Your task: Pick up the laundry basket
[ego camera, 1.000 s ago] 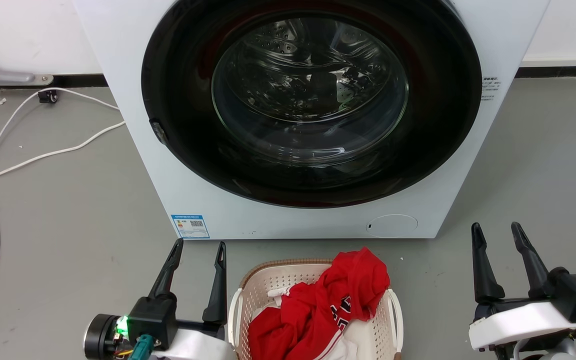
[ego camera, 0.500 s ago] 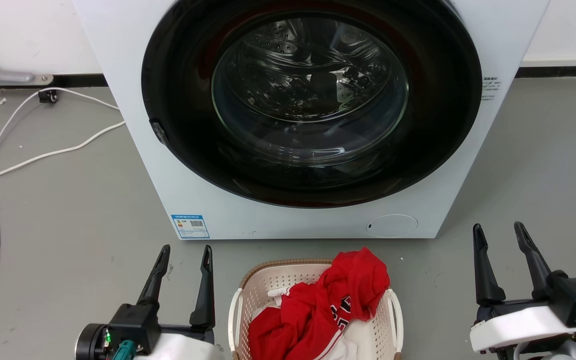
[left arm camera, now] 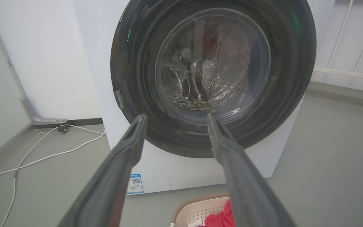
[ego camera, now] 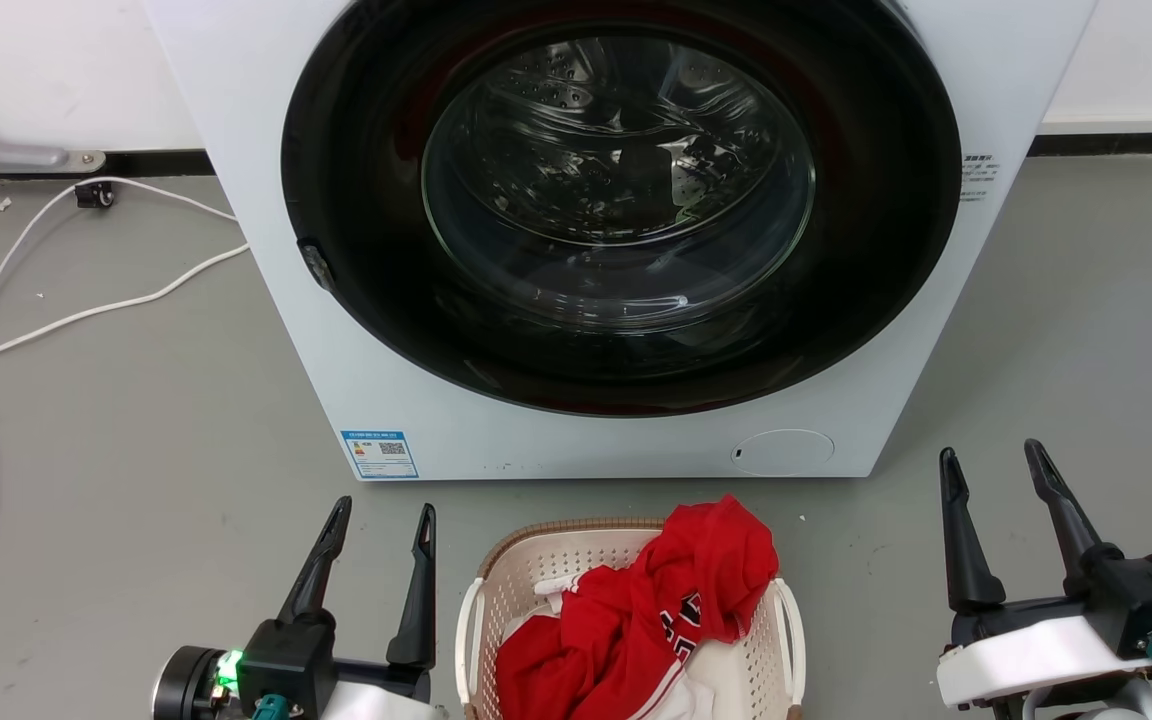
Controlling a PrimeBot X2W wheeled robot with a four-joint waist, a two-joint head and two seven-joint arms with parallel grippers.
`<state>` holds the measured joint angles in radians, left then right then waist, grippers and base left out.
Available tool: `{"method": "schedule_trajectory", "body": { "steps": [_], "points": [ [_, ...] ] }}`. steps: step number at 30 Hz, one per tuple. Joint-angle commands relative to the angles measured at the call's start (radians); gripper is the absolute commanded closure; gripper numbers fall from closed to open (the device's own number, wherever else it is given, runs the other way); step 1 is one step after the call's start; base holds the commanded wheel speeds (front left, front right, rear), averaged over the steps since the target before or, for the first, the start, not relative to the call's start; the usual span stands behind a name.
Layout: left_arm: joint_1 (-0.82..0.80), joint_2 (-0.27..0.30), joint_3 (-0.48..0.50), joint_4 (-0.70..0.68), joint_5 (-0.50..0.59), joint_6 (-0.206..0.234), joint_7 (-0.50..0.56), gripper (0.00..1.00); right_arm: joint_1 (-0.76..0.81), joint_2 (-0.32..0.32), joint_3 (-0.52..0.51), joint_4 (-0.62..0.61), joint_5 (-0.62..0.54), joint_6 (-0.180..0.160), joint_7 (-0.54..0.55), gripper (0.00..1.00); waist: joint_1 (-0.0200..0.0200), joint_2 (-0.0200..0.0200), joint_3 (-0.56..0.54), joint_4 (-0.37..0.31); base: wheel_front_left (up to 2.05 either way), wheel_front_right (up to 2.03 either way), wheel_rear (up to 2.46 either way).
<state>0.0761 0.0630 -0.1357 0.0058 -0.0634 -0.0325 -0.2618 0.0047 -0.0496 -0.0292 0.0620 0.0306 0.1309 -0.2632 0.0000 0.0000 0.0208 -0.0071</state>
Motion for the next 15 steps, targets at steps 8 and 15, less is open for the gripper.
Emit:
{"method": "schedule_trajectory", "body": {
  "steps": [8,15],
  "points": [
    [0.007,-0.009,0.015,0.006,0.014,-0.019,-0.004,0.0,0.002,-0.001,-0.002,-0.008,0.021,0.0,-0.002,0.0,0.0,0.0,0.0,0.001,0.0,0.0,0.0],
    [0.008,-0.011,0.02,0.009,0.016,-0.024,-0.004,0.0,0.007,-0.001,-0.003,-0.012,0.025,0.0,-0.002,0.0,0.0,0.0,-0.001,0.003,0.0,0.0,0.0]
  ]
}}
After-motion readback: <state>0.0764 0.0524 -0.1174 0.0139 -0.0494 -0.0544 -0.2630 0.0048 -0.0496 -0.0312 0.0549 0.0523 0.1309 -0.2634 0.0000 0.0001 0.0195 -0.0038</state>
